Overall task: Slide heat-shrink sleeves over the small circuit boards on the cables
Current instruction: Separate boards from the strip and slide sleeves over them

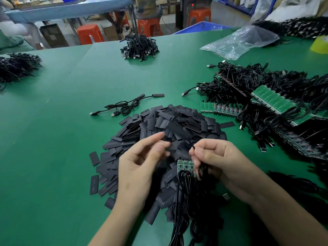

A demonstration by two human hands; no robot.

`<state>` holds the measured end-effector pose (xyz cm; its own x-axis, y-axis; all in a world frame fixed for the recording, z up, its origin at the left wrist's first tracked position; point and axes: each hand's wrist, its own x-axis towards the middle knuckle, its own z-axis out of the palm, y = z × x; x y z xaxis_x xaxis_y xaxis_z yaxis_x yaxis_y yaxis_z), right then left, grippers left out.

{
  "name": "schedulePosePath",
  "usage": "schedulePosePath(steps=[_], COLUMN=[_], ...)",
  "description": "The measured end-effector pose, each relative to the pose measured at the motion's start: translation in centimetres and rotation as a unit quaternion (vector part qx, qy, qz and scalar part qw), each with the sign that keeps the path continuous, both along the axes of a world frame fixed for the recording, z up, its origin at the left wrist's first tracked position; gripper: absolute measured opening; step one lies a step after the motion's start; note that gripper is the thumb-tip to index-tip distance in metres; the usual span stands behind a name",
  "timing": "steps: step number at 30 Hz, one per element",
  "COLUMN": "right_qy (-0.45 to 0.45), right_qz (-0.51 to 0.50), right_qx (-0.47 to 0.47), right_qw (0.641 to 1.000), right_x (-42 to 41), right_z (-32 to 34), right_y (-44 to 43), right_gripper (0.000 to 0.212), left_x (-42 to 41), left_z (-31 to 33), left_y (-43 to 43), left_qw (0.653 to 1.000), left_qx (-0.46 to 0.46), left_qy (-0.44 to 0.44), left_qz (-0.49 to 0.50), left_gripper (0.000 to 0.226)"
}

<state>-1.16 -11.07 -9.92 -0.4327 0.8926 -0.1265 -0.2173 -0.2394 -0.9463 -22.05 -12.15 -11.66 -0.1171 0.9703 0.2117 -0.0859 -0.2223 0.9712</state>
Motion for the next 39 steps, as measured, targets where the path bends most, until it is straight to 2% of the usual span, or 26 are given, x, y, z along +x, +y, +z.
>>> schedulePosePath(steps=[3,5,7,10,13,15,19,22,25,29,32,37,39], right_qy=[0.149,0.208,0.241,0.272,0.240,0.218,0.161,0.101,0.058,0.054,0.056,0.051,0.049], right_qz=[-0.009,-0.022,-0.046,-0.104,-0.138,-0.138,-0.154,-0.191,-0.206,-0.210,-0.214,-0.212,-0.212], right_qx=[-0.052,-0.069,-0.077,-0.059,-0.013,0.018,0.056,0.062,0.077,0.095,0.103,0.107,0.101], right_qw=[0.987,0.975,0.966,0.955,0.961,0.966,0.973,0.974,0.974,0.971,0.970,0.970,0.971], right_x=[-0.5,-1.2,-1.6,-1.7,-1.7,-1.7,-1.5,-1.3,-1.2,-1.1,-1.0,-0.9,-0.9], right_z=[-0.2,-0.2,-0.2,-0.2,-0.3,-0.1,0.3,-0.1,-0.5,-0.7,-0.8,-1.0,-1.1], right_y=[0.0,-0.2,-0.4,-0.4,-0.4,-0.4,-0.4,-0.1,0.0,0.1,0.2,0.3,0.3], right_gripper=[0.021,0.009,0.007,0.008,0.015,0.016,0.033,0.034,0.031,0.027,0.025,0.025,0.025], left_x=[0.6,1.2,1.8,2.3,2.7,2.5,1.0,-0.8,-3.0,-5.4,-6.5,-7.2,-6.8], left_z=[0.0,0.2,0.5,1.1,1.6,1.9,3.2,4.5,5.4,5.2,4.0,2.4,2.4], left_y=[-0.3,-0.6,-0.9,-1.3,-1.3,-0.9,0.3,2.3,6.4,13.8,18.3,20.8,19.5], left_qw=[0.976,0.955,0.957,0.969,0.965,0.966,0.972,0.973,0.964,0.912,0.856,0.775,0.776], left_qx=[0.078,0.102,0.075,-0.020,-0.014,0.002,0.002,0.006,0.009,0.007,-0.001,-0.050,-0.037], left_qy=[0.203,0.273,0.266,0.160,0.181,0.199,0.206,0.225,0.265,0.396,0.505,0.624,0.620], left_qz=[-0.015,-0.047,-0.091,-0.185,-0.191,-0.166,-0.109,-0.053,0.032,0.109,0.106,0.086,0.109], left_gripper=[0.025,0.023,0.022,0.029,0.009,0.006,0.019,0.039,0.037,0.028,0.028,0.031,0.034])
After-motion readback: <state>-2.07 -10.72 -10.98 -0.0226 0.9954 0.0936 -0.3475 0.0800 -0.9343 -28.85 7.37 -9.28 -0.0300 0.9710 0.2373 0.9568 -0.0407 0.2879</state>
